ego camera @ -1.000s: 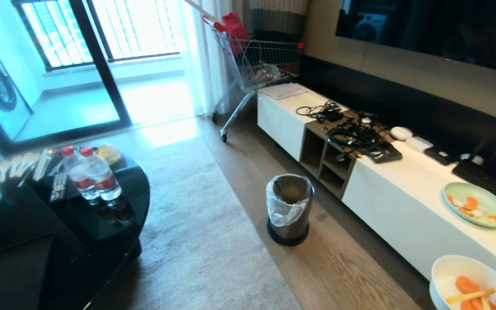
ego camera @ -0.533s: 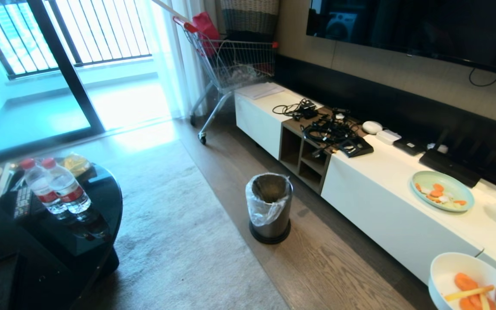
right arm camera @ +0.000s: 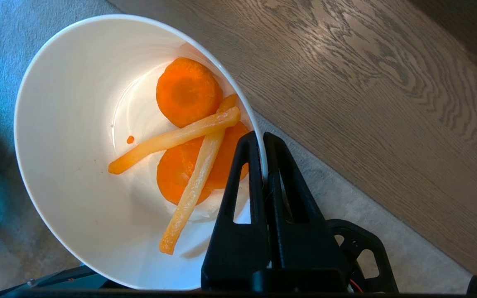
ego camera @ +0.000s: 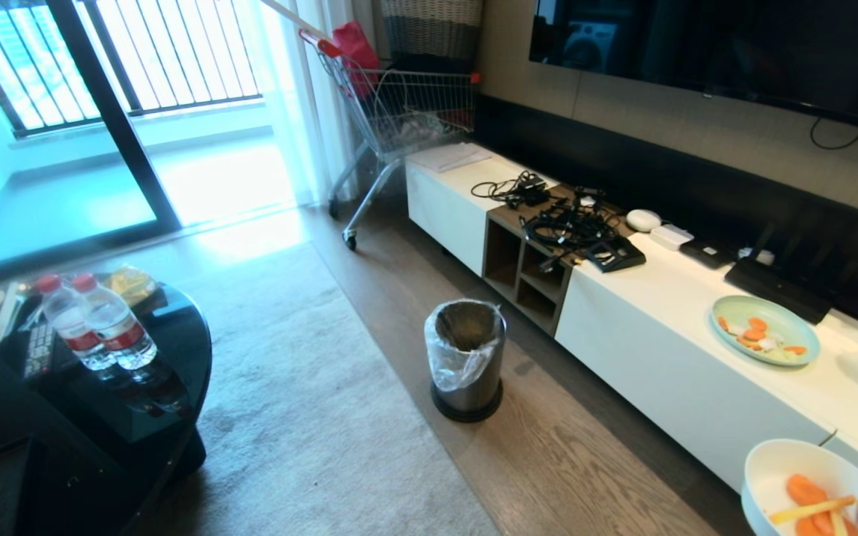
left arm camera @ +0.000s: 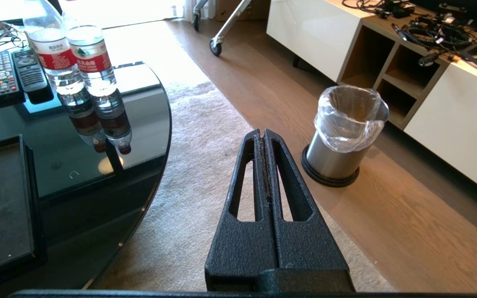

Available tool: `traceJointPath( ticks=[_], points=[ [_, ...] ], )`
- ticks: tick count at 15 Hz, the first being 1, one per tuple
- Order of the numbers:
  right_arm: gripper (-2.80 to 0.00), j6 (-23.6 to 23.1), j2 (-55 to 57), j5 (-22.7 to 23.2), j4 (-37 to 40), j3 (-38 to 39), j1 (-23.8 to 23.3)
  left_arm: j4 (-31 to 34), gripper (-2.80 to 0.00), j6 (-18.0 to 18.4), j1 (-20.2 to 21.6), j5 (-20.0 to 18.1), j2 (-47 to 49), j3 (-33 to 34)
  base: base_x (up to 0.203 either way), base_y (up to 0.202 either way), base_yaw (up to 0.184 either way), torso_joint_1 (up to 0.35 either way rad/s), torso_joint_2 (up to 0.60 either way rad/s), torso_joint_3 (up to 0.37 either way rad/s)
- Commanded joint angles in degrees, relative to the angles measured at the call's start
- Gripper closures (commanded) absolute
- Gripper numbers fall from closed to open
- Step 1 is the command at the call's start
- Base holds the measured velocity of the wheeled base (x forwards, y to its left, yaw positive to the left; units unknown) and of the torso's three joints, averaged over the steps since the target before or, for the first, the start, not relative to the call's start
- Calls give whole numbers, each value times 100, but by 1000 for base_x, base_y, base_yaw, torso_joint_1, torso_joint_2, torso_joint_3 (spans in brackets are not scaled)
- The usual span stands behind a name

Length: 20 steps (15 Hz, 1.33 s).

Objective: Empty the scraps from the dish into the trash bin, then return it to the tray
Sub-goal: Move the bowl over the trash can

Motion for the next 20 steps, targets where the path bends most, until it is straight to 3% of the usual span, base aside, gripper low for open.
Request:
traceJointPath(
  ticks=[1, 10, 20],
  points=[
    [0, 9, -81, 7, 36, 13, 53, -2, 0, -5, 0, 2, -2, 0, 0, 0, 0, 0, 0, 0],
    [0, 16, -211, -2, 66, 150, 74, -2, 0, 4, 0, 2, -2, 0, 0, 0, 0, 0, 0, 0],
    [0, 10, -214, -2, 66, 154, 83, -2, 0, 4, 0, 2, 6, 0, 179, 0, 1, 4, 3, 4]
  ],
)
